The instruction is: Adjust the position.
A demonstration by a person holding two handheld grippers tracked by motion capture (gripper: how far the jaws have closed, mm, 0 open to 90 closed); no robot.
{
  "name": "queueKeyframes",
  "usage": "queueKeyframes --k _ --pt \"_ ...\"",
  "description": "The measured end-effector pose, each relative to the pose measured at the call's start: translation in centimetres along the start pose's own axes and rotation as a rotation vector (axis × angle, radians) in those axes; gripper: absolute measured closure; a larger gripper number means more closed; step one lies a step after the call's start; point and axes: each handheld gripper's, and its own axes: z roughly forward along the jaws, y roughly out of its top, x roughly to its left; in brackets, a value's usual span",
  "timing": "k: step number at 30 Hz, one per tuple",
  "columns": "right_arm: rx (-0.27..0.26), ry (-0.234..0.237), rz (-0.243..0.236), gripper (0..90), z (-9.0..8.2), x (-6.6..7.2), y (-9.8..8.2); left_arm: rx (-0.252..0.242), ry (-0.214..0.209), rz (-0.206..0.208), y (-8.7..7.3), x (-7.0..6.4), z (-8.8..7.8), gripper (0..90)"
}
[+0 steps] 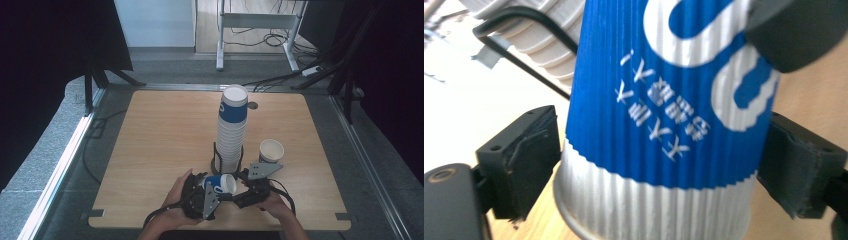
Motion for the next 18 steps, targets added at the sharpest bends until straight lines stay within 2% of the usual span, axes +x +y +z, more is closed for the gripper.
queueKeyframes --k 1,2,3,7,18 --pt "-0.028 0.036 0.026 27.5 -0.15 -0.20 -0.14 -0.019 -0.026 -0.014 -0.04 0.11 -0.14 9.9" --pt "-0.028 0.036 0.026 27.5 -0.15 -0.20 -0.14 -0.019 -0.026 -0.014 -0.04 0.11 -0.14 10.2" --pt "-0.048 0.064 0.041 27.5 -0.20 -0.34 -0.23 -0.038 -0.037 -0.029 -0.08 0.14 -0.22 12.1" --pt "-0.033 0.060 0.036 27.3 -0.13 -0.24 -0.27 -0.050 -0.054 -0.029 -0.13 0.15 -0.27 17.3" --pt "-0.023 0.044 0.026 26.8 -0.07 -0.33 -0.31 -0.035 -0.062 -0.029 -0.26 0.25 -0.08 19.5"
